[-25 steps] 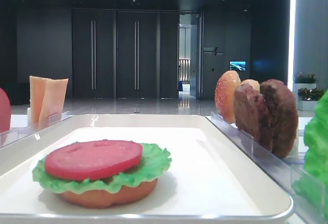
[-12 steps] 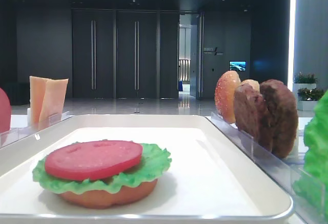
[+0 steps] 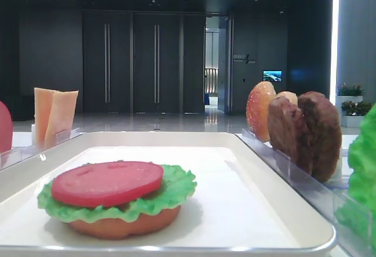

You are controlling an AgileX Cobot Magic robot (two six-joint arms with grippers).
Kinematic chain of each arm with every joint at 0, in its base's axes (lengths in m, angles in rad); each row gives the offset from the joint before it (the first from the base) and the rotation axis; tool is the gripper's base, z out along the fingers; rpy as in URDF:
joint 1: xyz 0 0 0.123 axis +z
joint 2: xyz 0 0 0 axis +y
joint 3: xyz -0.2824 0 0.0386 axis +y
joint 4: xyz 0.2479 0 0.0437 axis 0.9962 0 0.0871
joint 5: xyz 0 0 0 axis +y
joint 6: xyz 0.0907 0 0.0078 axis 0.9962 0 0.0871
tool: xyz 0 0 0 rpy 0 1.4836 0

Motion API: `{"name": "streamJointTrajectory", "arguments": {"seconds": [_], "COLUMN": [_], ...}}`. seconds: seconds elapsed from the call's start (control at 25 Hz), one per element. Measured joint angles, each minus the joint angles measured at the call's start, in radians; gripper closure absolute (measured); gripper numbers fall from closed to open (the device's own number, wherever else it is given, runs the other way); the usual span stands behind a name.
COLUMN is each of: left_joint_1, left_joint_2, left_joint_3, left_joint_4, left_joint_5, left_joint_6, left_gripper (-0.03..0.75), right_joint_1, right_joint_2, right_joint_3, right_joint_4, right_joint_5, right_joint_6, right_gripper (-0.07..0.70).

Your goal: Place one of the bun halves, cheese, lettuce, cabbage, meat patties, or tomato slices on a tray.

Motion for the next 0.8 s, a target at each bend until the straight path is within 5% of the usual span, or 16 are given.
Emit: {"name": "streamJointTrajectory", "arguments": {"seconds": [0.56, 0.8], "left_joint_1": [0.0, 0.0], "left_joint_2": [-0.454, -0.562], "left_joint_3": [0.118, 0.123], "left_joint_4": [-0.018, -0.033], "left_joint_5": [0.016, -0.04], "left_joint_6": [0.015, 0.031], "left_gripper": [0.22, 0.221], "right_joint_1": [0.0, 0.0], "right_joint_2": [0.0, 0.0], "right_joint_3": [0.0, 0.0], "right_joint_4": [0.0, 0.0], "right_joint_5": [0.0, 0.0], "right_joint_6": [0.0, 0.0], "right_gripper": [0.16, 0.16]}}
